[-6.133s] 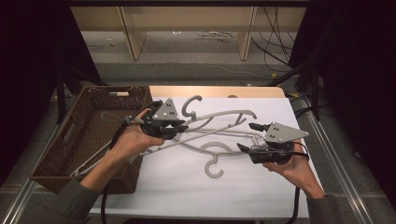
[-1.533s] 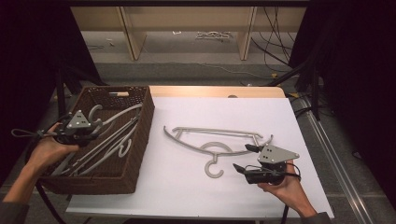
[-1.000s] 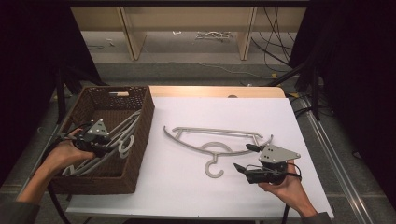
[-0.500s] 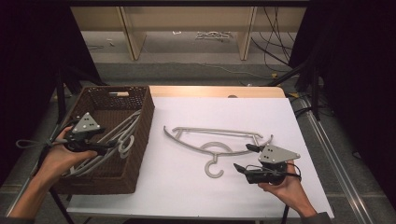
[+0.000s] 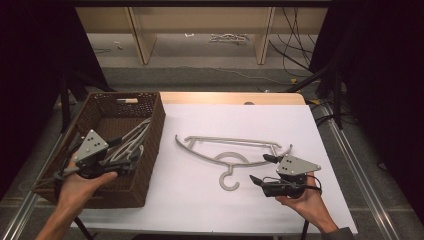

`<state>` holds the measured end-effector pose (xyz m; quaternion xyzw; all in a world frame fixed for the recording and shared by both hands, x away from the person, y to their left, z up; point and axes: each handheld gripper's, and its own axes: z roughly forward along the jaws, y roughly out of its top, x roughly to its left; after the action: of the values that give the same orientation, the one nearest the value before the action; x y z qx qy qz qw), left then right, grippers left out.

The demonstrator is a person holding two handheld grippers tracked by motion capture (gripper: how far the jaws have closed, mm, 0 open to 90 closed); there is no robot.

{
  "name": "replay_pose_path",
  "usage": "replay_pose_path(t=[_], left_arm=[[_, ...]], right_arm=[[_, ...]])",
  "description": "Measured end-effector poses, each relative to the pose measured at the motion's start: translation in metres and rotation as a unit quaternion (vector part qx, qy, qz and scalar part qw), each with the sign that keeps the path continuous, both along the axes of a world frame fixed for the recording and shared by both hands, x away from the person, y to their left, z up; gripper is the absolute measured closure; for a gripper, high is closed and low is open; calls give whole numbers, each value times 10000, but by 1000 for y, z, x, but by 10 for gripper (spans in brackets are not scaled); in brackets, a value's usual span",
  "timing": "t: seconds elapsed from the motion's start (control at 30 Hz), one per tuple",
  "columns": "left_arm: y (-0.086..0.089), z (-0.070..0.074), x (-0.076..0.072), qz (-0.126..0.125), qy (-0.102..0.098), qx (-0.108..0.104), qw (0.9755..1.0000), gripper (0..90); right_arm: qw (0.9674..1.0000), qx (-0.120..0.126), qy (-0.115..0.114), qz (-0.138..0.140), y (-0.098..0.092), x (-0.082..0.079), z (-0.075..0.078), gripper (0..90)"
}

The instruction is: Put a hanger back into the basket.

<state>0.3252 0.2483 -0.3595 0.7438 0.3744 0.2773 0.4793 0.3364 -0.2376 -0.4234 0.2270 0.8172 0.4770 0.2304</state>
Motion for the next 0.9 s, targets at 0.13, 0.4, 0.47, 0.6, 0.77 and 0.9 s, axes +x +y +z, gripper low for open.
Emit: replay_pose_path(t=[0.13,0.4,0.47,0.6,0.77,0.9], left_arm=[[-17,-5,-9,-190,-145,-301,9993,218],[-38,-19,-22,-394,-261,-864,9951,177],[-42,-24,-25,-488,-267,-960,9938,175],[-50,-34,-31,-576,-367,-934,9933,162],[-58,-45,-41,-679,-458,-826,9932,163],[-63,-57,-50,-841,-463,-725,9927,163]], right_arm=[[10000,39,25,-53,-1,1,0,218],[9999,85,-4,-85,0,2,-3,199],[9999,102,-3,-129,-1,3,-4,199],[9994,264,33,-235,-3,3,-5,197],[9987,357,76,-347,-6,4,-6,191],[9989,310,62,-339,-5,5,-7,190]])
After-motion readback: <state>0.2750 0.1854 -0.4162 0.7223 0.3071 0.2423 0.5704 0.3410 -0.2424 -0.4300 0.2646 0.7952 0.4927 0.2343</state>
